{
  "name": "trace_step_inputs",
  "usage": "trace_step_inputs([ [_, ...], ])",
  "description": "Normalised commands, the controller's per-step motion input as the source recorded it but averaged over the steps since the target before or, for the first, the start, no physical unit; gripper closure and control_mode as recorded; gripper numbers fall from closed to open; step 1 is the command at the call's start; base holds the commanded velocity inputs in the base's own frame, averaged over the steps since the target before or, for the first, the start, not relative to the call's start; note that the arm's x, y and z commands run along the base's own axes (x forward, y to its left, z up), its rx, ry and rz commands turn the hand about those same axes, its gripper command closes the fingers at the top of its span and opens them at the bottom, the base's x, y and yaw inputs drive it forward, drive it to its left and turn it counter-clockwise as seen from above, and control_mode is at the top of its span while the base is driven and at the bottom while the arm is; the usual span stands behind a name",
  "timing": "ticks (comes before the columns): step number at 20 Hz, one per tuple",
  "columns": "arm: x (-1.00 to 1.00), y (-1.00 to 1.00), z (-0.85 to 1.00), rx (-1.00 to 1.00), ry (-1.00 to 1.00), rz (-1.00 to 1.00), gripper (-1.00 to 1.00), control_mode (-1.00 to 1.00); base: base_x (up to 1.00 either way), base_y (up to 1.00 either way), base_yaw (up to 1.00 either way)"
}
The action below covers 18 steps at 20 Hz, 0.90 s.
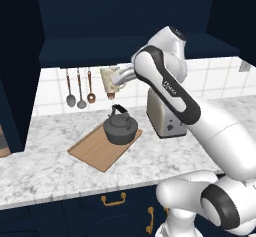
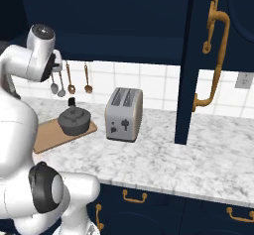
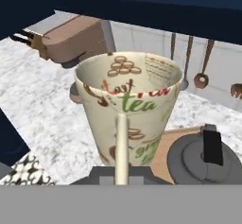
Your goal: Pick the kettle from the counter and place it on the tray. Then pick the mug from the cabinet and place it on the tray. Then close the cabinet doors.
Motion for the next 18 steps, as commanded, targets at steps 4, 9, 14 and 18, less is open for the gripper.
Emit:
trace_step_inputs([
  [4,-0.06,0.58,-1.0,-0.07,0.09,0.23,1.0,-1.0,0.0,0.0,0.0],
  [9,-0.01,0.54,-1.0,-0.08,0.08,0.18,1.0,-1.0,0.0,0.0,0.0],
  [14,0.0,0.3,-1.0,-0.06,0.01,0.09,1.0,-1.0,0.0,0.0,0.0],
  [18,0.0,0.0,-0.8,0.0,-0.03,0.0,1.0,-1.0,0.0,0.0,0.0],
])
